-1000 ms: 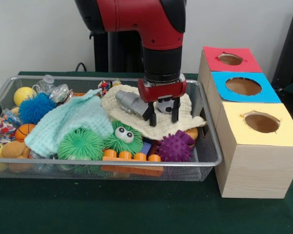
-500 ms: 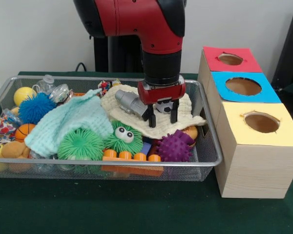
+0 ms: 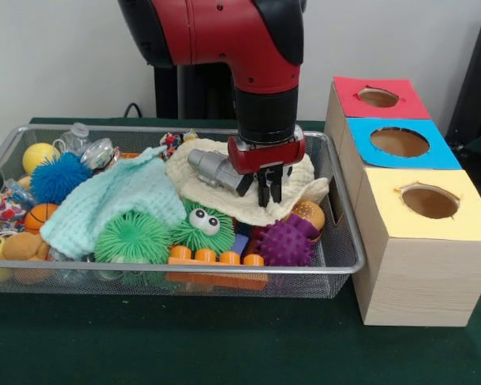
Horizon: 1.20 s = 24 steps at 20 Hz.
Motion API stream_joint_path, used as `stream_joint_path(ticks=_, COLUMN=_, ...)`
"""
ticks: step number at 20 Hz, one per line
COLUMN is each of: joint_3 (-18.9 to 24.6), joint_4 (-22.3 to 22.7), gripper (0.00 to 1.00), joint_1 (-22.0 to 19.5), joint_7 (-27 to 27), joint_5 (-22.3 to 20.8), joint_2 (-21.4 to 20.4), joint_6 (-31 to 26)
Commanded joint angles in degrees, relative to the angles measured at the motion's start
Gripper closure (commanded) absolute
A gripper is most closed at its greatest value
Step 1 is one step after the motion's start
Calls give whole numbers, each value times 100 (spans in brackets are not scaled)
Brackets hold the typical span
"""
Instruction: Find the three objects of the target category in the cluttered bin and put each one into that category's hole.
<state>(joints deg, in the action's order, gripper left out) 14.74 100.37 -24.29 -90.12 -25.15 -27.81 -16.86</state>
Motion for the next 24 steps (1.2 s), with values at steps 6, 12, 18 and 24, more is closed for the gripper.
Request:
stream_joint_path(ticks=6, joint_3=1006, joint_4=-90, gripper=100, joint_1=-630, joint_7=823, joint_5=-357, joint_2=849, joint_6=-833)
stream_joint_path(ticks=12, joint_3=999, joint_4=-60, gripper=100, joint_1=-593, joint_7=644, joint_5=-430, joint_2=567, joint_6=-734)
stream_joint_path(ticks=18, joint_3=1311, joint_4=731, gripper=100, joint_1=-916, joint_7=791, joint_5=-203, joint_2=-530, joint_6=-1162)
stream_joint_path(ticks=24, joint_3=1578, joint_4=1103, gripper=100, joint_1=-1237, joint_7=1172, joint_5=4, joint_2=-1385, joint_6=-2080)
